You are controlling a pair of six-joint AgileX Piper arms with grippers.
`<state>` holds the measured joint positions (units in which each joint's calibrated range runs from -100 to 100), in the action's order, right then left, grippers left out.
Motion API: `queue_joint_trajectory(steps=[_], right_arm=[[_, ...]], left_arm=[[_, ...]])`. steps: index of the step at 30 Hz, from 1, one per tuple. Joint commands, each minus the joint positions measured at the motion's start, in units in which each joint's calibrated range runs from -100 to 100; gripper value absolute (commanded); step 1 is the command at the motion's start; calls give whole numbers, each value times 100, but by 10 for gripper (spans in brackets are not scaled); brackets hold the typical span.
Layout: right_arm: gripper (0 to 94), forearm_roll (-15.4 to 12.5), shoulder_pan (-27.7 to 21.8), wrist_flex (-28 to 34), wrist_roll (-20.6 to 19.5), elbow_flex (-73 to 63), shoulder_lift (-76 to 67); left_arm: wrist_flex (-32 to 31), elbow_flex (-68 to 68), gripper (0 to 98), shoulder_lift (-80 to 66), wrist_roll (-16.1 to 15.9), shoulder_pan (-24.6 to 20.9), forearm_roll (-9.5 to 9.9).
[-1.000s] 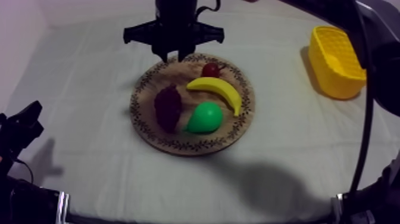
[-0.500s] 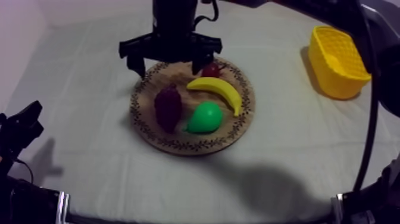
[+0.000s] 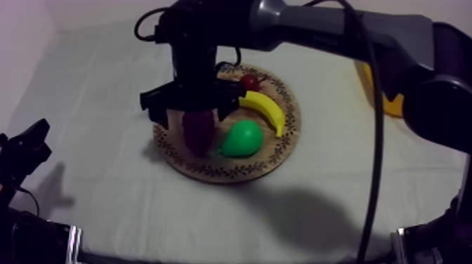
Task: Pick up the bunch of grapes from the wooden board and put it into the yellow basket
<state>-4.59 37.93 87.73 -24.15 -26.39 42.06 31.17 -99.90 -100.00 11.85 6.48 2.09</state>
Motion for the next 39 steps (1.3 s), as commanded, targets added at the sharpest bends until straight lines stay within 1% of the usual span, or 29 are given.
queue_joint_trajectory(steps=[1,5,9,15,18,19,24,27,29,33,36,39], right_arm=[[721,-23,-27,-163,22,-3,133],[736,-80,-81,-343,76,-84,391],[748,-130,-128,-394,114,-231,631],[729,-242,-203,-250,165,-526,915],[680,-306,-235,-157,213,-619,1025],[647,-322,-241,-127,231,-647,1057],[422,-379,-264,-11,318,-793,1184],[339,-385,-268,-25,348,-777,1175],[315,-361,-260,-56,355,-713,1108],[300,-275,-224,-81,372,-509,797],[296,-148,-193,-59,408,-330,380],[299,43,-184,-28,455,-138,-164]], left_arm=[[-5,2,1,0,-1,0,4],[-5,2,1,0,-1,0,4],[-5,2,1,0,-1,0,4],[-5,2,1,0,-1,0,4],[-5,2,1,0,-1,0,4],[-5,2,1,0,-1,0,4],[-5,2,1,0,-1,0,4],[-5,2,1,0,-1,0,4],[-5,2,1,0,-1,0,4],[-5,2,1,0,-1,0,4],[-5,2,1,0,-1,0,4],[-5,2,1,0,-1,0,4]])
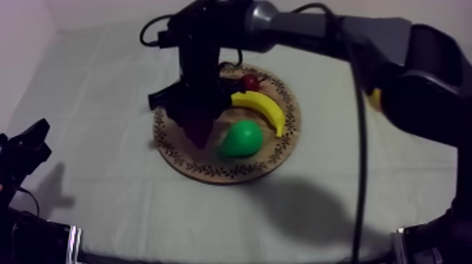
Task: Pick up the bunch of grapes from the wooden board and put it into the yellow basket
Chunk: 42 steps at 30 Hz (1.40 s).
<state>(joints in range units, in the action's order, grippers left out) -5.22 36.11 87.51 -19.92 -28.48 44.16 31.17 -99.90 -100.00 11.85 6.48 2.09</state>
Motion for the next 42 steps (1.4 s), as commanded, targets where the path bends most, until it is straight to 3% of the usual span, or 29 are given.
queue_joint_trajectory(steps=[1,8,13,26,35,42], right_arm=[[298,166,-14,3,64,132,-560],[296,632,-345,64,426,506,-1931],[293,779,-893,-108,896,770,-2830],[290,887,-2496,-627,2181,1657,-4097],[285,822,-3569,-1416,2778,2367,-4242],[287,687,-4138,-1662,3171,3118,-4035]], left_arm=[[-5,2,1,0,-1,0,4],[-5,2,1,0,-1,0,4],[-5,2,1,0,-1,0,4],[-5,2,1,0,-1,0,4],[-5,2,1,0,-1,0,4],[-5,2,1,0,-1,0,4]])
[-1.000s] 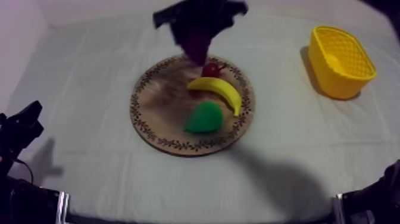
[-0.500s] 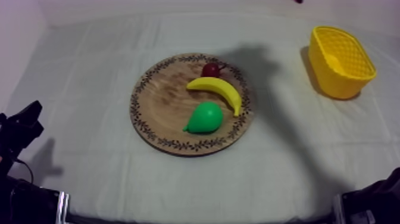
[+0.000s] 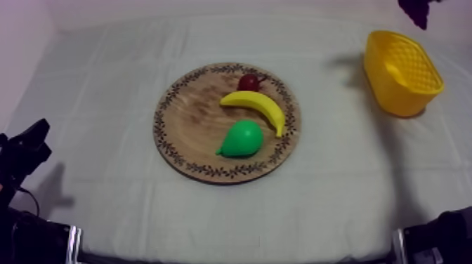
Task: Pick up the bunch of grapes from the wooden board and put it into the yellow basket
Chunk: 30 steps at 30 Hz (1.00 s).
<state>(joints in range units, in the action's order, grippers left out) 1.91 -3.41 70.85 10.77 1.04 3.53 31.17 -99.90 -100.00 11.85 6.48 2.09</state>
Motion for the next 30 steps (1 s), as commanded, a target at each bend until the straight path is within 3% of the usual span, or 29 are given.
queue_joint_trajectory(steps=[1,8,16,23,30], right_arm=[[289,-51,-239,7,152,263,74],[303,-282,-457,276,335,619,549],[324,-380,-552,384,249,450,1429],[544,-386,-552,469,212,269,2161],[656,-370,-462,211,116,55,2544]], left_arm=[[-5,2,1,0,-1,0,4],[-5,2,1,0,-1,0,4],[-5,2,1,0,-1,0,4],[-5,2,1,0,-1,0,4],[-5,2,1,0,-1,0,4]])
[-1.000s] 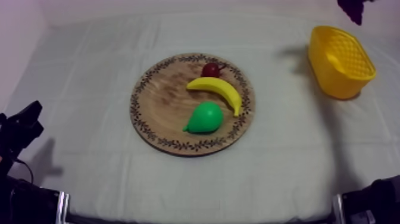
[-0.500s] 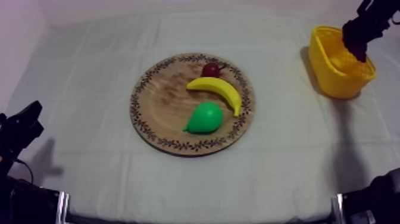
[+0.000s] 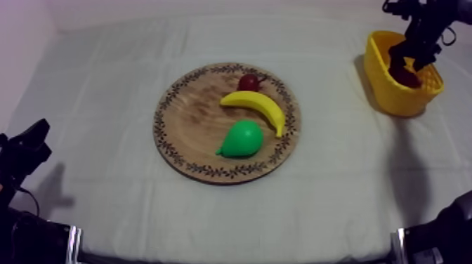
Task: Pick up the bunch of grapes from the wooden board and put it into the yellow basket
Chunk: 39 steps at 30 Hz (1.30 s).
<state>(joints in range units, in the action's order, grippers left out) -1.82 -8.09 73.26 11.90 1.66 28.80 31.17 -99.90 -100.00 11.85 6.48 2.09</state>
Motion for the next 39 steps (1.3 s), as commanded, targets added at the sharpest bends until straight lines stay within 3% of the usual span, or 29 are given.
queue_joint_trajectory(steps=[1,6,17,25,31,39], right_arm=[[663,0,7,-78,-4,-29,32],[648,-5,-78,-310,-21,-88,-244],[510,-128,-359,-1415,150,711,-2337],[395,-195,-323,-2739,162,3089,-5038],[333,-34,-137,-3610,-63,4865,-6746],[219,118,196,-4034,-436,6622,-8820]], left_arm=[[-5,2,1,0,-1,0,4],[-5,2,1,0,-1,0,4],[-5,2,1,0,-1,0,4],[-5,2,1,0,-1,0,4],[-5,2,1,0,-1,0,4],[-5,2,1,0,-1,0,4]])
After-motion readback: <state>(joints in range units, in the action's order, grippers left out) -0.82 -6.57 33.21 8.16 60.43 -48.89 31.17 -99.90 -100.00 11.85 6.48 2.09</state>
